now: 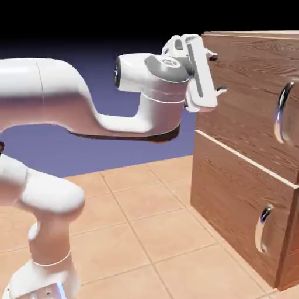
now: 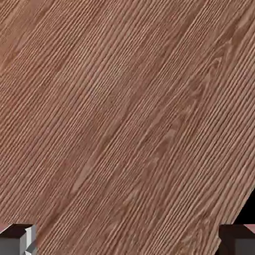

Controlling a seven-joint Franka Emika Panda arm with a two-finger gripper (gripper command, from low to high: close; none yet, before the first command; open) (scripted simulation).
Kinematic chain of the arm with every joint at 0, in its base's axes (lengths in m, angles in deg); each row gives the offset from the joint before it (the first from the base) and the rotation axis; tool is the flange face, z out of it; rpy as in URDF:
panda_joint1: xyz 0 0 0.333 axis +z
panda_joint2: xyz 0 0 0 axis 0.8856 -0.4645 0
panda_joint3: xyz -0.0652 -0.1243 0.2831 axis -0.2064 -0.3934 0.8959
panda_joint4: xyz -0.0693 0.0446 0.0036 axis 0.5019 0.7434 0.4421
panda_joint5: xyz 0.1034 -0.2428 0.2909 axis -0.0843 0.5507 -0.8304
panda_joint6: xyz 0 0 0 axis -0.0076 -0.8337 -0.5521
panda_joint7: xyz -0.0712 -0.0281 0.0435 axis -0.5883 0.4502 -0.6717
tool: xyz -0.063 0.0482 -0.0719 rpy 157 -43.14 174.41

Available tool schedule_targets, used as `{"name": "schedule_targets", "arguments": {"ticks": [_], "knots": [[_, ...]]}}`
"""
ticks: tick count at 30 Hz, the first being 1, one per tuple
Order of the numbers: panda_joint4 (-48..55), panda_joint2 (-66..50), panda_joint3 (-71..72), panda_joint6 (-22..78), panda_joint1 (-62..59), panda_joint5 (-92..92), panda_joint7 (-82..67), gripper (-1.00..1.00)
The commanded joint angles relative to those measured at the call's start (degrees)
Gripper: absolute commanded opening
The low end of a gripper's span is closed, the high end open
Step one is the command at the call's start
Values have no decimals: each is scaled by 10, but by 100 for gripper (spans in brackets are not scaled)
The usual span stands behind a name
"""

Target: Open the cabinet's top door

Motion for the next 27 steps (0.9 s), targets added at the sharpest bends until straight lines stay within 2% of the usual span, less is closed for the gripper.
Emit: {"name": "schedule_targets", "arguments": {"ticks": [1,19,25,26,27], "knots": [[6,4,-10,-1,9,25,-9,0],[121,67,-197,-16,164,469,-178,0],[197,45,-253,-4,265,471,-179,0],[197,45,-253,-4,265,471,-179,-100],[197,45,-253,-4,265,471,-179,-100]]}}
